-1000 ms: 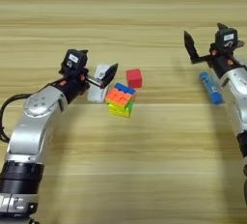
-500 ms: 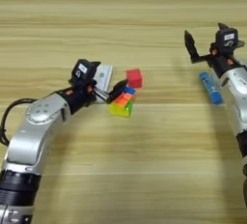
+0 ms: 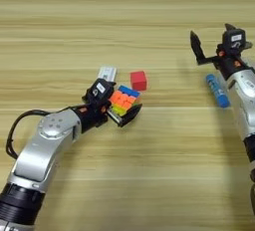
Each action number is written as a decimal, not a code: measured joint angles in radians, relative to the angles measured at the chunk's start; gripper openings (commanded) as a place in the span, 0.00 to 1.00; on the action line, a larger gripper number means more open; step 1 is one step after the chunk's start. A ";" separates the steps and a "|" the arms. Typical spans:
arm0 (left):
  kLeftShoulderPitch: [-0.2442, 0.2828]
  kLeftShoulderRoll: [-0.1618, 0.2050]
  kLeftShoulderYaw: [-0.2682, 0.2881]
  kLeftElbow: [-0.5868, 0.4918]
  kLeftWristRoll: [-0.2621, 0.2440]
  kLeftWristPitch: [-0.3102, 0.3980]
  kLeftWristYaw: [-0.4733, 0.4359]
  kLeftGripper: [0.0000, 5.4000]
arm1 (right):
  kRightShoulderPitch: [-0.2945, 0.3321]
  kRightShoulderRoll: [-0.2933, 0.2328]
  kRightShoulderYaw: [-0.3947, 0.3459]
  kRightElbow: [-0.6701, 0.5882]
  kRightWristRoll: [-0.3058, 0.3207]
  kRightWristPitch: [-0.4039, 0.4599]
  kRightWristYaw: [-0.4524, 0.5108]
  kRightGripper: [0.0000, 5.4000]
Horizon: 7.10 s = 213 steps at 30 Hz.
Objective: Move the objects on the table
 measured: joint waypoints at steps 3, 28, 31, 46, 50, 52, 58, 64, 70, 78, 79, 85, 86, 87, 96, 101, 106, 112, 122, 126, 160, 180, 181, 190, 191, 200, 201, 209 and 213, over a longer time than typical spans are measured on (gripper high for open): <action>0.000 0.006 0.000 0.000 0.000 0.000 0.000 1.00 | 0.000 0.001 0.000 0.000 0.000 0.000 0.000 0.99; -0.019 0.005 -0.009 0.090 0.011 -0.001 0.009 1.00 | 0.000 0.007 0.000 -0.002 0.000 0.000 0.000 0.99; -0.022 0.004 -0.009 0.099 0.017 -0.001 0.008 1.00 | 0.000 0.007 0.000 -0.003 0.000 0.000 0.000 0.99; -0.026 -0.015 -0.019 0.130 0.036 -0.001 0.002 1.00 | 0.000 0.008 0.000 -0.006 0.000 0.000 0.000 0.99; -0.027 -0.021 -0.020 0.135 0.036 -0.001 0.001 0.92 | 0.000 0.009 0.000 -0.008 0.000 0.000 0.000 1.00; -0.028 -0.021 -0.020 0.136 0.036 -0.001 0.001 0.85 | 0.000 0.009 0.000 -0.008 0.000 0.000 0.000 1.00; -0.028 -0.023 -0.019 0.137 0.035 -0.001 -0.003 0.73 | 0.000 0.009 0.000 -0.008 0.000 0.000 -0.001 1.00; -0.032 -0.024 -0.016 0.145 0.035 -0.004 -0.002 0.62 | 0.000 0.010 0.000 -0.009 0.000 0.000 -0.002 1.00; -0.047 -0.026 -0.007 0.169 0.036 -0.013 0.004 0.61 | 0.000 0.010 -0.004 -0.013 0.000 0.000 -0.015 1.00; -0.047 -0.026 -0.006 0.170 0.036 -0.015 0.004 0.61 | 0.000 0.010 -0.005 -0.013 0.000 0.000 -0.017 1.00; -0.047 -0.026 -0.006 0.170 0.036 -0.015 0.004 0.61 | 0.000 0.010 -0.004 -0.013 0.000 0.000 -0.017 1.00; -0.048 -0.023 0.012 0.142 0.034 -0.024 0.003 0.61 | 0.000 0.009 -0.006 -0.023 0.000 0.000 -0.017 1.00; -0.049 -0.023 0.016 0.135 0.034 -0.024 0.003 0.61 | 0.000 0.009 -0.008 -0.024 0.001 0.000 -0.017 1.00; -0.052 -0.023 0.019 0.133 0.033 -0.024 0.003 0.61 | 0.000 0.009 -0.008 -0.024 0.001 0.000 -0.017 1.00; -0.062 -0.023 0.028 0.033 0.007 0.003 -0.020 0.61 | 0.000 0.002 -0.020 -0.041 0.005 0.001 -0.018 1.00; -0.088 -0.033 0.010 0.003 -0.005 0.022 -0.025 0.61 | 0.000 -0.001 -0.023 -0.042 0.005 0.001 -0.018 1.00; -0.137 -0.063 -0.030 -0.013 -0.007 0.047 -0.036 0.61 | 0.000 -0.005 -0.029 -0.044 0.007 0.001 -0.020 1.00; -0.184 -0.105 -0.066 0.049 -0.006 0.053 -0.045 0.61 | 0.002 -0.007 -0.044 -0.065 0.014 0.002 -0.027 1.00; -0.300 -0.182 -0.107 0.255 0.007 0.007 -0.062 0.61 | 0.010 -0.018 -0.056 -0.116 0.023 0.007 -0.042 1.00; -0.343 -0.219 -0.127 0.347 0.014 -0.006 -0.091 0.61 | 0.014 -0.019 -0.058 -0.119 0.024 0.009 -0.045 1.00; -0.616 -0.433 -0.127 1.104 0.193 -0.409 -0.068 0.61 | 0.039 -0.016 -0.060 -0.158 0.025 0.027 -0.067 1.00; -0.573 -0.417 -0.125 1.009 0.242 -0.426 -0.068 0.97 | 0.041 -0.012 -0.053 -0.158 0.025 0.028 -0.067 1.00; -0.562 -0.415 -0.128 0.986 0.247 -0.424 -0.069 0.99 | 0.041 -0.012 -0.053 -0.158 0.025 0.028 -0.066 1.00; -0.495 -0.395 -0.136 0.804 0.255 -0.370 -0.071 1.00 | 0.042 -0.012 -0.052 -0.158 0.025 0.028 -0.066 1.00; -0.492 -0.391 -0.135 0.792 0.255 -0.364 -0.070 1.00 | 0.042 -0.012 -0.052 -0.158 0.025 0.028 -0.066 1.00; -0.474 -0.372 -0.109 0.731 0.239 -0.335 -0.061 1.00 | 0.042 -0.012 -0.049 -0.158 0.025 0.028 -0.066 1.00; -0.474 -0.371 -0.101 0.731 0.234 -0.335 -0.056 1.00 | 0.042 -0.012 -0.048 -0.158 0.025 0.028 -0.066 1.00; -0.481 -0.359 -0.038 0.760 0.231 -0.360 0.020 1.00 | 0.042 -0.012 -0.047 -0.158 0.025 0.028 -0.066 1.00; -0.497 -0.348 -0.010 0.796 0.231 -0.391 0.056 1.00 | 0.042 -0.012 -0.046 -0.158 0.025 0.028 -0.066 1.00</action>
